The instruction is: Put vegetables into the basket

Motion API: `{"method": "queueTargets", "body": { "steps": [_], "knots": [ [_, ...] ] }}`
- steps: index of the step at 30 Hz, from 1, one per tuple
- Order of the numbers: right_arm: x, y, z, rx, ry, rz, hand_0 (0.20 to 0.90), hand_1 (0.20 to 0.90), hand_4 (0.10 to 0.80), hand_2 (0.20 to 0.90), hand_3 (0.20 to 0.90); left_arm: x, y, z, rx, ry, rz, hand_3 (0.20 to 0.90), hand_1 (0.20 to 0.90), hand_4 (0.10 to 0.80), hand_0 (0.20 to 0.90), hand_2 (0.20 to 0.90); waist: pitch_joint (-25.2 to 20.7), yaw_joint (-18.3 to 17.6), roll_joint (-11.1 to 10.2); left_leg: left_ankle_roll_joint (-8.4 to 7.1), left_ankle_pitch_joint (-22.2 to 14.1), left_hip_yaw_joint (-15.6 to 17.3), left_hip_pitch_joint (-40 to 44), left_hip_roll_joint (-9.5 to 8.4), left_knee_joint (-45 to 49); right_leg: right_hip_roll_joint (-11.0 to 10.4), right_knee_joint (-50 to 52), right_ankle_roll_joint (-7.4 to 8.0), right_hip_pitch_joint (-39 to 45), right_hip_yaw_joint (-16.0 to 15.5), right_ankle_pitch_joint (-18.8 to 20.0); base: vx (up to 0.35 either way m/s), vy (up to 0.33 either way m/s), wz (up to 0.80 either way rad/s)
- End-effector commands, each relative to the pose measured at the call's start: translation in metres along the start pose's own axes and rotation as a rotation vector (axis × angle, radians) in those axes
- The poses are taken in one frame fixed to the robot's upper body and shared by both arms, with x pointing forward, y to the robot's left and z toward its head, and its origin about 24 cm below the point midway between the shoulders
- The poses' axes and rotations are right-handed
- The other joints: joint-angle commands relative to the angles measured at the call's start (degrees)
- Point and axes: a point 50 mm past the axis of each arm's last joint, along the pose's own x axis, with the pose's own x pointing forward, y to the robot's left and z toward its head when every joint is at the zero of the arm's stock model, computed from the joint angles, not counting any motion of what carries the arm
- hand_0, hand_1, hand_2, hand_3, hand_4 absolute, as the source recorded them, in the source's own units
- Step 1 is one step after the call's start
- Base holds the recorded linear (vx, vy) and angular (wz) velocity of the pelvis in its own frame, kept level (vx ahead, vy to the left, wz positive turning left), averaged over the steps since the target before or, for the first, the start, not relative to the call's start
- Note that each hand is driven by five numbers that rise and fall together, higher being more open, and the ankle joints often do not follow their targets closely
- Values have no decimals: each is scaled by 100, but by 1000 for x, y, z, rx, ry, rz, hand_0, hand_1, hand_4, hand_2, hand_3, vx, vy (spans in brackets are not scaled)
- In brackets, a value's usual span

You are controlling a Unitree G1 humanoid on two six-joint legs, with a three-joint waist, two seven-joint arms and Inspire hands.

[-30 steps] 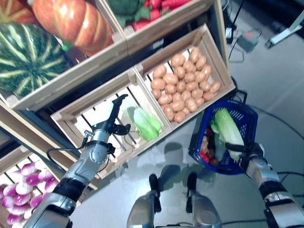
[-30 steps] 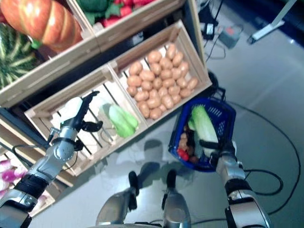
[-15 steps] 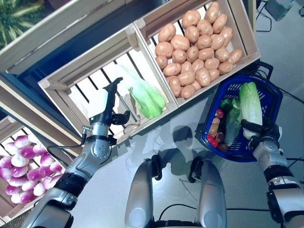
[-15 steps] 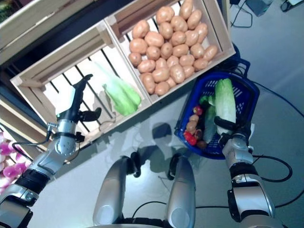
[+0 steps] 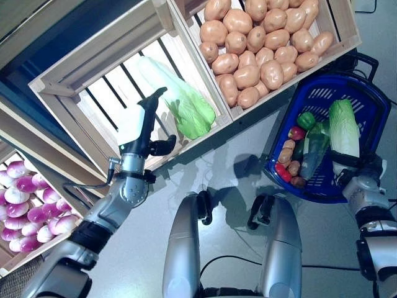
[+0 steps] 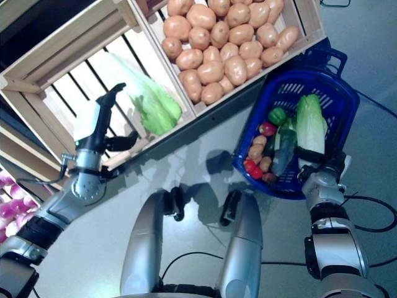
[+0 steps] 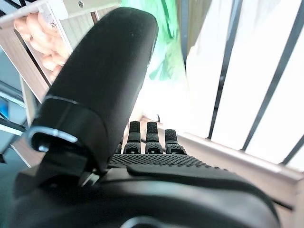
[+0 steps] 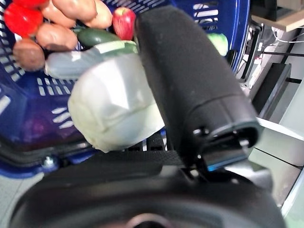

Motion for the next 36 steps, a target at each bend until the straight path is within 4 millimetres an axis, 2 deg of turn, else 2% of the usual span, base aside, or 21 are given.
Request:
{"method": "queueTargets", "body": {
  "steps": [1, 7, 9, 13, 18, 24, 27, 30, 36],
  "knots": [
    [8, -25, 52, 44, -167, -73, 900, 900, 800, 900, 900, 33, 50, 23, 65, -159, 219, 900, 900, 800, 900, 900, -35, -93, 53, 259, -804, 362, 644, -225, -89, 53, -474, 5, 724, -252, 64, 15, 31, -2],
    [9, -31, 44, 18, -155, -44, 900, 900, 800, 900, 900, 35, 57, 10, 125, -124, 229, 900, 900, 800, 900, 900, -35, -144, 30, 255, -720, 435, 780, -145, -229, 117, -598, -1, 809, -182, 141, -1, 43, -6],
    [10, -33, 41, 1, -155, -37, 900, 900, 800, 900, 900, 35, 62, 4, 170, -110, 227, 900, 900, 800, 900, 900, -35, -157, 25, 222, -679, 462, 953, -138, -428, 153, -777, 48, 961, -178, 193, 34, 44, -6],
    [9, -35, 40, -57, -164, -24, 900, 900, 800, 900, 900, 39, 77, -5, 354, -114, 221, 900, 900, 800, 900, 900, -35, -199, 3, 227, -640, 531, 1038, -76, -544, 188, -876, 70, 990, -133, 265, 7, 37, -3],
    [10, -39, 44, -97, -192, 7, 900, 900, 800, 900, 900, 50, 98, -18, 536, -70, 203, 900, 900, 800, 900, 900, -35, -269, -6, 232, -623, 620, 1044, 4, -588, 219, -904, 97, 920, -56, 312, -9, 40, -3],
    [8, -35, 62, -160, -264, 71, 900, 900, 800, 900, 900, 60, 123, -33, 699, 5, 187, 900, 900, 800, 900, 900, -35, -371, -19, 235, -620, 704, 797, 107, -491, 265, -805, 95, 590, 74, 341, -26, 46, -6],
    [4, -28, 72, -174, -326, 121, 900, 900, 800, 900, 900, 64, 130, -34, 763, 6, 200, 900, 900, 800, 900, 900, -35, -421, -22, 217, -618, 727, 680, 141, -469, 314, -794, 105, 444, 160, 356, -4, 61, -14],
    [-7, -12, 90, -132, -439, 216, 900, 900, 800, 900, 900, 68, 140, -34, 821, 8, 237, 900, 900, 800, 900, 900, -35, -484, -44, 208, -633, 739, 505, 189, -422, 355, -771, 103, 255, 220, 358, -8, 60, -10],
    [-33, 15, 94, -45, -583, 405, 900, 900, 800, 900, 900, 67, 145, -45, 896, 75, 249, 900, 900, 800, 900, 900, -35, -646, -112, 169, -641, 783, 220, 244, -398, 434, -764, 143, -67, 322, 388, -1, 75, -3]
  ]
}}
